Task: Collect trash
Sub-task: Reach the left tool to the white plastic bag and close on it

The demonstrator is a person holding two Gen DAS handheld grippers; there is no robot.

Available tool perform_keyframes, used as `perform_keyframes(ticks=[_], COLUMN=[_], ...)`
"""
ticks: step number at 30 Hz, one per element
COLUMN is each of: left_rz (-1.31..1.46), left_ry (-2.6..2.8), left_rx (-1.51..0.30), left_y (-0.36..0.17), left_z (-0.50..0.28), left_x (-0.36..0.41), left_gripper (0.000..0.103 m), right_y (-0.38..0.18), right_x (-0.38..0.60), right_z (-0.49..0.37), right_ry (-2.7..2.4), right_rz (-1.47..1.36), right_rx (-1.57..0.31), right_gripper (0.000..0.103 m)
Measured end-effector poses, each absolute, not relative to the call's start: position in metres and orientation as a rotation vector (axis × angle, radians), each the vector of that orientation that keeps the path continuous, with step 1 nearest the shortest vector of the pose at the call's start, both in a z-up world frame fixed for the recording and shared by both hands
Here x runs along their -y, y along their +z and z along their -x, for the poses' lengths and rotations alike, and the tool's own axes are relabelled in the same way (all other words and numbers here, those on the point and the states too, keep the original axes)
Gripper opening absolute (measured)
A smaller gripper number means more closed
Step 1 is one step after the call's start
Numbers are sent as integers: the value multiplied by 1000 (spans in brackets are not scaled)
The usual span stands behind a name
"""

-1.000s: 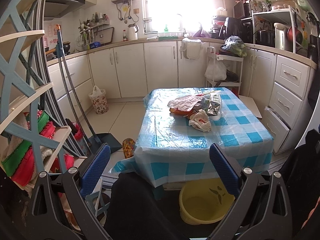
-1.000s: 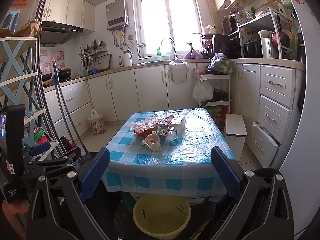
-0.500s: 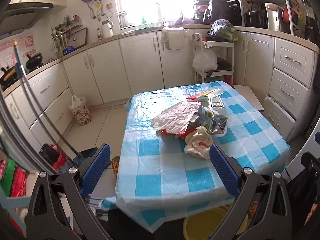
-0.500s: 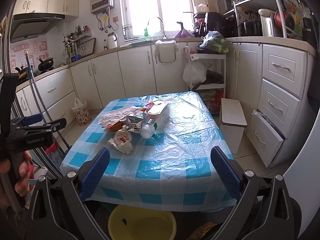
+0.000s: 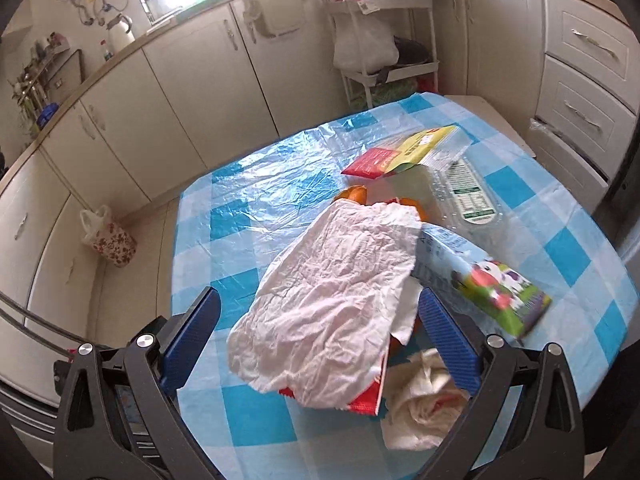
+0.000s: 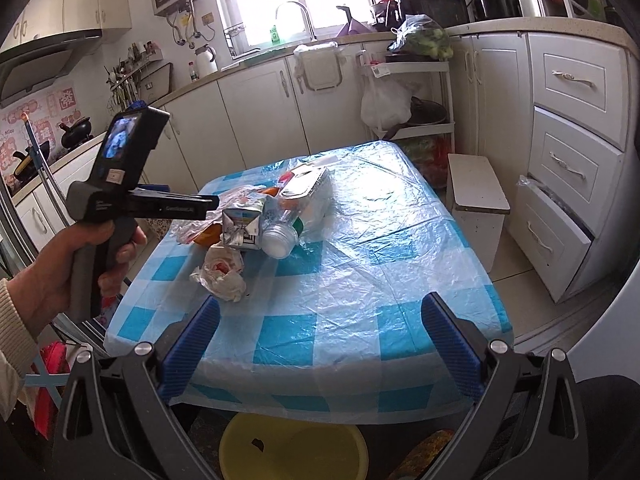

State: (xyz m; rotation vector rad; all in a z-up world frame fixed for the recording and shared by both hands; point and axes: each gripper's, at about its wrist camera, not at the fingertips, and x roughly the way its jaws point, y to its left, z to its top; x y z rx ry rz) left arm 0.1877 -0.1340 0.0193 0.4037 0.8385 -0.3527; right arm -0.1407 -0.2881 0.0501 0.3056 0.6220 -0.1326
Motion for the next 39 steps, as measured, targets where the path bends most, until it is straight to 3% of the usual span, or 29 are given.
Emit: perform_keyframes(ticks=[3,5,7,8,10,13,15,19,23,24,25,26,27,33,35,37,39], left_rz=[-409,-394,-354,-337,-305,-228,-163,-57,-122,-161,-207,-265,-321,-386,-321,-255,-246], left_ry=[-358,-377,-430,-447,-477,-499,-511,-526,-501,-501,-488,-450,-432,-399,-413,-436,-453], left_rx=[-872,-882,-917,-924,-935,-926,-921,-900,-867,-881,-890,-861,-822,-899,-955,-1007,-1026], left_y=[8,5,4,4,4,10,17,36,45,43,39,37,35,11,4,-3,-10], left_z=[-206,-213,-218,-218,-218,-212,-208,-197,-195,-198,-201,-200,-198,-233,-246,-253,-253], left_x=[138,140,141,140,139,129,119,94,89,92,97,102,109,127,122,116,115], left_gripper=[95,83,54,47,17,1,1,1,5,31,75,88,94,94,74,27,7], right_y=[46,44,43,42,41,41,40,40,39,38,38,38,37,31,29,28,26], right_x=[294,296,295,294,292,292,292,293,289,287,286,283,281,284,287,290,293], right_z=[136,134,131,130,129,131,132,134,135,136,135,135,134,128,126,125,124], right_ry=[-132,-126,-117,-113,-105,-103,-106,-115,-109,-104,-99,-94,-89,-83,-88,-90,-87], right_rz=[-333,-349,-358,-359,-356,-352,-352,-348,-349,-349,-347,-344,-341,-347,-363,-381,-401], right_rx=[-637,-648,-659,-662,-665,-661,-659,-656,-660,-662,-664,-666,-667,-687,-689,-692,-698], right_gripper=[97,97,97,97,97,97,97,97,97,97,97,97,97,97,97,97,97])
